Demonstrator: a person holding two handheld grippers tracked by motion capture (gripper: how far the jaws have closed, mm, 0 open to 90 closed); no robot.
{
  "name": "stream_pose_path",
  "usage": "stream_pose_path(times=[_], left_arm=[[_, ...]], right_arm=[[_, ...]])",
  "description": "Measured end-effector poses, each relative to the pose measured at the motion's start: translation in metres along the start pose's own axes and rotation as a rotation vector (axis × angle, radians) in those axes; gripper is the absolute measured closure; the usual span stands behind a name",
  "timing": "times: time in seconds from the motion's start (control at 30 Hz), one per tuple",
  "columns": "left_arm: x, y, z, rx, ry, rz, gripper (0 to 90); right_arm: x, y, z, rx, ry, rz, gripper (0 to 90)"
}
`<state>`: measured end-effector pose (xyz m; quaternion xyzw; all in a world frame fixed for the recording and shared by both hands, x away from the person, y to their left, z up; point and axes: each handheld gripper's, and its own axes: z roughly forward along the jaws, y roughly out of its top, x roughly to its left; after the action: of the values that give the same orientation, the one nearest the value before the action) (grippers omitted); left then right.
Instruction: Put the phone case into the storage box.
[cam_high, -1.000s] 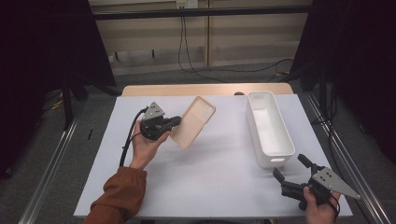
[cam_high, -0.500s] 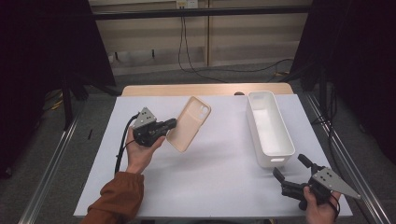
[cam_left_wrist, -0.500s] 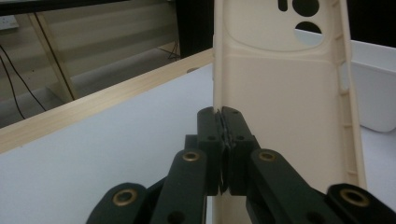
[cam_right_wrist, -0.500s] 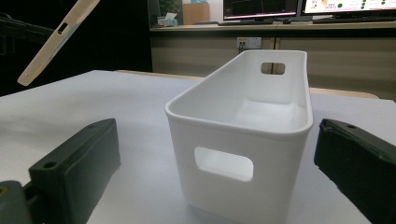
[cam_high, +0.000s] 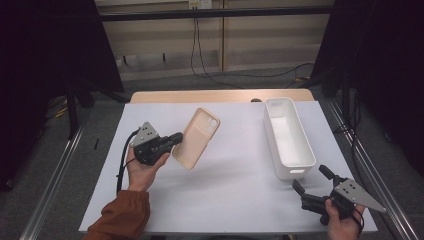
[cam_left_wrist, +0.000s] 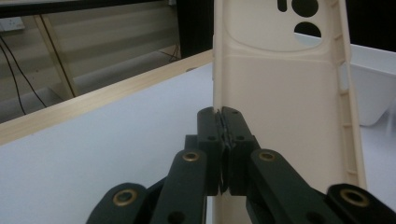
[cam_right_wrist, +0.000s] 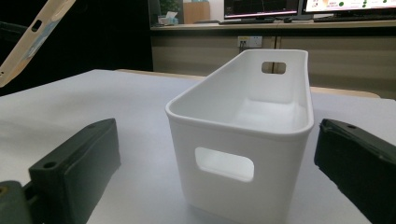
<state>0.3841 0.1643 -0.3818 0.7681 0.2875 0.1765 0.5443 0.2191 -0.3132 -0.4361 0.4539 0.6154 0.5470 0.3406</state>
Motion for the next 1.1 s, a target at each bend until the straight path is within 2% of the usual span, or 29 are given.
stream_pose_path(times=[0.13, 0.17, 0.37, 0.47, 0.73, 1.1], left_arm=[[-0.001, -0.003, -0.006, -0.004, 0.003, -0.002, 87.7], [-0.003, -0.005, -0.009, -0.014, 0.006, -0.017, 87.7], [-0.005, -0.014, -0.018, -0.025, 0.012, -0.022, 87.7], [-0.006, -0.020, -0.025, -0.025, 0.009, -0.040, 87.7], [-0.011, -0.028, -0.037, -0.032, 0.015, -0.032, 87.7], [-0.018, -0.027, -0.031, -0.047, -0.006, -0.029, 87.7]], right_arm=[[0.000, 0.001, 0.000, -0.003, -0.001, 0.000, 0.0], [0.001, 0.001, 0.000, -0.003, -0.002, -0.001, 0.0], [0.003, 0.005, -0.001, -0.005, 0.009, -0.010, 0.0], [0.004, 0.007, -0.002, -0.010, 0.012, -0.017, 0.0], [0.006, 0.012, -0.003, -0.014, 0.026, -0.010, 0.0], [0.018, 0.027, -0.002, -0.025, 0.073, -0.014, 0.0]])
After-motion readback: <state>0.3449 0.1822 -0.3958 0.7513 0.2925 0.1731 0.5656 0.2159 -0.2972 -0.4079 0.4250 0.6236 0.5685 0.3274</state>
